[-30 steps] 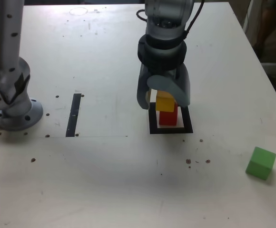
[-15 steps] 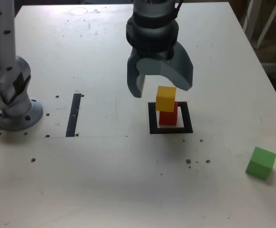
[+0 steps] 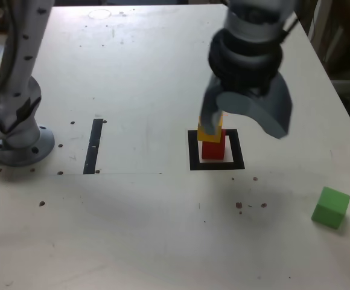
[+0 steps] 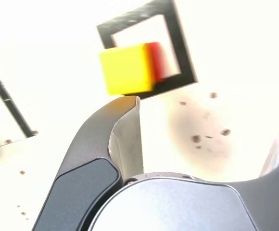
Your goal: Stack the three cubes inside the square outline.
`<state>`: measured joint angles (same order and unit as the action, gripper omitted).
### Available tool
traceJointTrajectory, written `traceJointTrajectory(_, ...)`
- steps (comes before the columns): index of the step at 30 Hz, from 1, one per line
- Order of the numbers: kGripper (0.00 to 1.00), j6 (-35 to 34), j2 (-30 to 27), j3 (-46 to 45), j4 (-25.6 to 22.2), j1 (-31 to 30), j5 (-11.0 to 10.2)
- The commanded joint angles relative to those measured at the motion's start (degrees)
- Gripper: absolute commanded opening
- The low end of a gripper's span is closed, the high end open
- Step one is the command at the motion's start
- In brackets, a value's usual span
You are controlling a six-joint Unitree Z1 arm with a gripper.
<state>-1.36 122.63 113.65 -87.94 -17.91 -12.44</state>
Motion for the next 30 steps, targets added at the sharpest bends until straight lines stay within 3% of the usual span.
traceJointTrajectory(1,0.93,0.45,0.81,7.12,-0.33,-0.05,-0.18)
traceJointTrajectory(14,0.93,5.04,11.52,23.41,-3.92,-2.25,-0.34)
traceJointTrajectory(21,0.92,5.46,15.04,26.73,-4.17,-4.00,-0.50)
traceJointTrajectory(30,0.90,5.75,20.17,32.32,-4.28,-6.27,1.55)
